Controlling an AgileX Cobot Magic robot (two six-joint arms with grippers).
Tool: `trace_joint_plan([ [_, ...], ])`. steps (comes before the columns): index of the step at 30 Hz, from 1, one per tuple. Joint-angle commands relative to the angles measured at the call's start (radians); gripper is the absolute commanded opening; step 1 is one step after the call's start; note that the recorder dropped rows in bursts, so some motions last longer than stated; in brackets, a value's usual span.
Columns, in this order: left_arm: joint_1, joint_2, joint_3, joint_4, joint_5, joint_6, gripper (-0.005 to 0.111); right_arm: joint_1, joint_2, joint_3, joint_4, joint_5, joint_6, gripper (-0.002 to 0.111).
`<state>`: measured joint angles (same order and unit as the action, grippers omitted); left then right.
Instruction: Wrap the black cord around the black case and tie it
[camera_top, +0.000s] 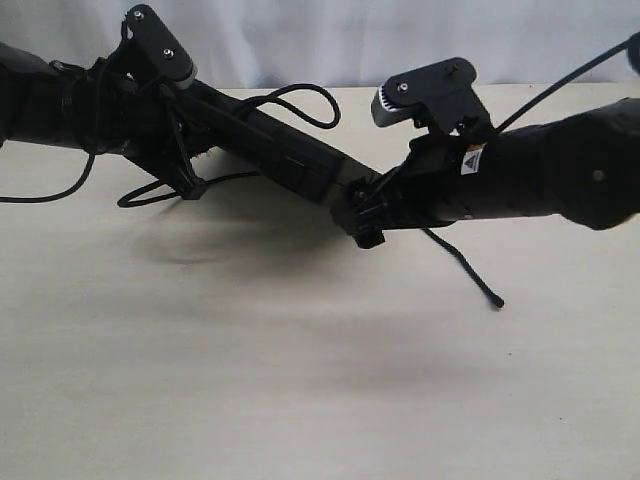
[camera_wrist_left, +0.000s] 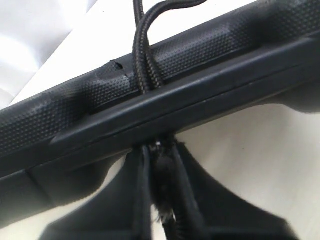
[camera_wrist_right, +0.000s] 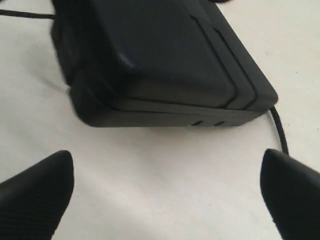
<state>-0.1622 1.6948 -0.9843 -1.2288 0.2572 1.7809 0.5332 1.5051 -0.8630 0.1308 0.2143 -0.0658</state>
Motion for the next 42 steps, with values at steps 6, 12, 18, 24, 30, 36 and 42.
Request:
trace_joint_plan([
  [6,-0.001,-0.001,-0.008,-0.02,-0.014,-0.002,0.0,0.026,-0.067,-0.204,0.111,0.127,-0.125,0.094],
  [12,-0.001,-0.001,-0.008,-0.02,-0.009,-0.002,0.0,-0.099,0.16,-0.586,0.111,0.439,-0.173,0.093],
  [18,-0.001,-0.001,-0.008,-0.02,-0.006,-0.002,0.0,-0.128,0.446,-0.854,0.088,0.524,-0.243,0.088],
  [24,-0.001,-0.001,-0.008,-0.022,-0.011,-0.002,0.0,-0.128,0.616,-0.989,-0.013,0.497,-0.262,0.088],
  [30,-0.001,-0.001,-0.008,-0.029,-0.011,-0.002,0.0,-0.128,0.662,-1.009,-0.072,0.401,-0.234,0.088],
  [36,-0.001,-0.001,-0.008,-0.029,-0.011,-0.002,0.0,-0.128,0.688,-1.009,-0.064,0.325,-0.221,0.079],
  [42,-0.001,-0.001,-0.008,-0.029,-0.011,-0.002,0.0,-0.128,0.721,-1.009,-0.046,0.234,-0.203,0.076],
])
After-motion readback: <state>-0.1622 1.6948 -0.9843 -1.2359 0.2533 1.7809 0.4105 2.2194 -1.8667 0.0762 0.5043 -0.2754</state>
